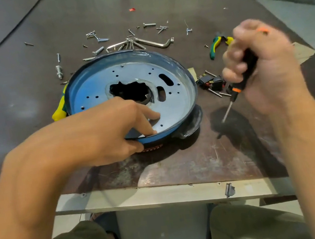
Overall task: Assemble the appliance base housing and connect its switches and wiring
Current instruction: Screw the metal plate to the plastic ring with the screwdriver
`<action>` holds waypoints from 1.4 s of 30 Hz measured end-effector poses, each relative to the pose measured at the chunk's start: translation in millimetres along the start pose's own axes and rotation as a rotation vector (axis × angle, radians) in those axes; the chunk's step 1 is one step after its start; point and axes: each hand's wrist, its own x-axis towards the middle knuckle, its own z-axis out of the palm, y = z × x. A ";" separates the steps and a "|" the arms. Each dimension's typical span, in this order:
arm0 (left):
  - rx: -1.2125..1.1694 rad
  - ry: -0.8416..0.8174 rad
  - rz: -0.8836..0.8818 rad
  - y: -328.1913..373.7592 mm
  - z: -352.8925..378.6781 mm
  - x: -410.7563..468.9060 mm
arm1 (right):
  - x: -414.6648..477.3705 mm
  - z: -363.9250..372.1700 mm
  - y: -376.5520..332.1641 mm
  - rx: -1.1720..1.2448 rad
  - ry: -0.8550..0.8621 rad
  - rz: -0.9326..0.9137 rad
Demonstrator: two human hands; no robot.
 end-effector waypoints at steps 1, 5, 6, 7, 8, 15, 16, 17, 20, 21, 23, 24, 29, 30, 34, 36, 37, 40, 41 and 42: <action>-0.031 0.018 -0.009 1.1 -1.6 -0.6 | 1.0 -0.7 5.8 -0.132 0.013 0.041; 0.013 0.109 -0.032 20.8 7.0 9.2 | 1.4 1.9 34.4 -0.640 0.092 0.145; 0.047 0.120 -0.014 25.5 11.7 12.4 | 1.3 2.5 39.4 -0.707 0.090 0.155; 0.065 0.130 0.020 27.5 16.3 14.9 | 1.1 2.6 43.2 -0.732 0.074 0.174; 0.066 0.124 0.043 28.9 17.6 15.2 | 1.1 2.2 45.4 -0.737 0.052 0.199; 0.026 0.066 -0.073 22.3 -0.8 2.8 | 2.6 -0.8 46.2 -0.805 -0.045 0.326; 0.028 0.171 -0.083 27.4 0.5 5.4 | 3.0 0.2 46.8 -0.783 -0.056 0.327; 0.067 0.261 -0.077 35.9 3.7 8.6 | 3.0 1.2 47.5 -0.772 -0.072 0.318; 0.222 0.294 -0.071 57.1 24.9 19.6 | 3.3 3.1 48.6 -0.806 -0.113 0.292; 0.237 0.246 -0.095 57.8 29.8 20.9 | 3.1 3.1 48.9 -0.811 -0.133 0.306; 0.195 0.160 -0.122 49.3 31.1 19.5 | 2.0 2.7 49.5 -0.784 -0.182 0.367; 0.152 0.129 -0.116 42.3 28.6 17.2 | 1.8 1.7 49.0 -0.767 -0.203 0.395; 0.060 -0.010 -0.131 22.6 4.6 -2.7 | 2.0 -5.0 46.5 -0.685 -0.264 0.451; 0.052 0.000 -0.133 22.6 2.2 -2.7 | 2.4 -5.8 46.4 -0.684 -0.231 0.434; 0.090 0.230 -0.163 43.0 15.1 15.4 | 6.9 -12.3 42.8 -0.605 -0.013 0.365; 0.160 0.241 -0.187 52.0 30.8 24.5 | 10.9 -18.5 39.2 -0.536 0.054 0.333; 0.182 0.222 -0.196 53.9 37.3 27.2 | 12.8 -22.4 37.4 -0.523 0.086 0.313; 0.211 0.247 -0.193 50.2 39.7 27.4 | 17.4 -33.5 33.7 -0.563 0.144 0.260; 0.204 0.252 -0.186 49.9 37.9 27.3 | 18.4 -38.2 32.6 -0.581 0.152 0.247; 0.203 0.248 -0.179 50.2 36.1 26.9 | 19.2 -42.9 31.6 -0.602 0.158 0.240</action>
